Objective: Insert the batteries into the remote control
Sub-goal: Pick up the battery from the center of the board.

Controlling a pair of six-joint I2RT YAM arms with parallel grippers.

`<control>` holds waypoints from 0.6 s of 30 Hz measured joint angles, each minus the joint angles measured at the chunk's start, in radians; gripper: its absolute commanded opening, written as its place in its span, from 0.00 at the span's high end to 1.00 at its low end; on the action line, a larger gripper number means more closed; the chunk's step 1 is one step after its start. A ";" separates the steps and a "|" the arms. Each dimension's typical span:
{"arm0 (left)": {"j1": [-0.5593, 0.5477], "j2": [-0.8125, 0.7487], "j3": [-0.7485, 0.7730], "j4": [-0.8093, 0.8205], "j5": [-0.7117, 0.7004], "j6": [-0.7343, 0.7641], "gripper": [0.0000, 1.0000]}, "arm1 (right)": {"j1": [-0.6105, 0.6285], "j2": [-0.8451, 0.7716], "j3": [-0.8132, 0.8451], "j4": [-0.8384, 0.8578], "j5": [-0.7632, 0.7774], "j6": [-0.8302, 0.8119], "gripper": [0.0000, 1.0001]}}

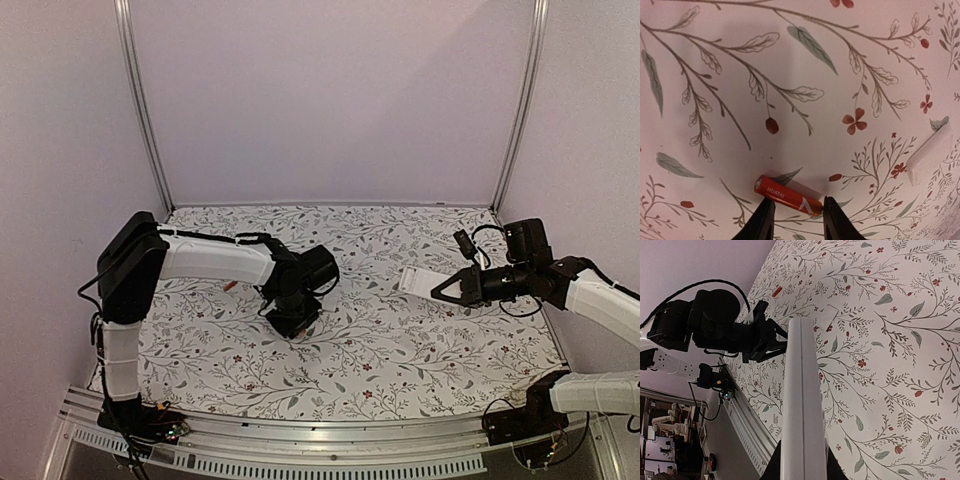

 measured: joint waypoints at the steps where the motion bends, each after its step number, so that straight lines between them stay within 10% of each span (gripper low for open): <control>1: 0.000 0.008 0.004 0.000 0.009 0.005 0.69 | 0.000 0.003 0.000 0.000 0.001 0.000 1.00; 18: 0.017 0.057 0.073 -0.110 0.058 0.119 0.92 | 0.000 0.006 0.000 0.000 0.006 -0.004 1.00</control>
